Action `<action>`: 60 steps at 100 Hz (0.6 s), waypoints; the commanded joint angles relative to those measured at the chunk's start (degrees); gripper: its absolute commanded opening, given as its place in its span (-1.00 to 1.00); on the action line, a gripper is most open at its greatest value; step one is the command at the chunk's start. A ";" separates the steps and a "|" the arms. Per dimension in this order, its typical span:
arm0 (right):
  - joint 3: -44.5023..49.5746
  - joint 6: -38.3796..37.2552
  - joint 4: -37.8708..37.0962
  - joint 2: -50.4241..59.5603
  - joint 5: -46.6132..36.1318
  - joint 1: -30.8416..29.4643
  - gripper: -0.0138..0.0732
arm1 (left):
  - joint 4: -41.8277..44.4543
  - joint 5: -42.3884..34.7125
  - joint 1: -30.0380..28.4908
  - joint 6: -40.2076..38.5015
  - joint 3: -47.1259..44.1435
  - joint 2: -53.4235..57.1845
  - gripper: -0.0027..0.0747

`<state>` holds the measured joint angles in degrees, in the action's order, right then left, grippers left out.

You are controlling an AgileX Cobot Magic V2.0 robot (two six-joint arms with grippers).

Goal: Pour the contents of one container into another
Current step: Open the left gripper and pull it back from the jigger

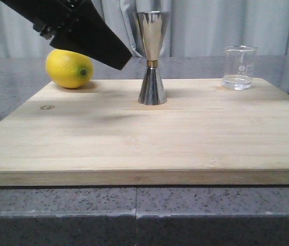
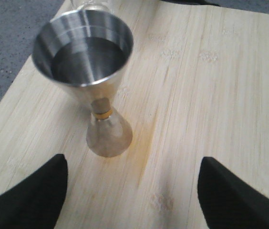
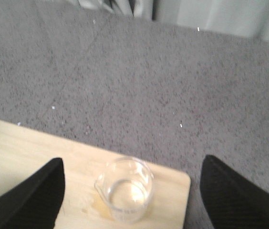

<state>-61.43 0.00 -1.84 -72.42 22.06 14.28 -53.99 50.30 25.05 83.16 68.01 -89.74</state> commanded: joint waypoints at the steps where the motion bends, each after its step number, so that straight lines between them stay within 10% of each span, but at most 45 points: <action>1: -4.17 0.00 -1.29 1.90 2.66 -0.43 0.57 | 1.59 0.41 0.38 -5.11 1.59 4.46 0.43; 60: -8.45 0.00 -2.95 5.34 23.02 -0.43 0.57 | 50.24 7.09 0.38 -64.03 1.85 20.85 0.43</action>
<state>-68.23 0.00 -3.79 -70.03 47.03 14.28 -8.74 56.90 25.05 27.48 68.01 -72.16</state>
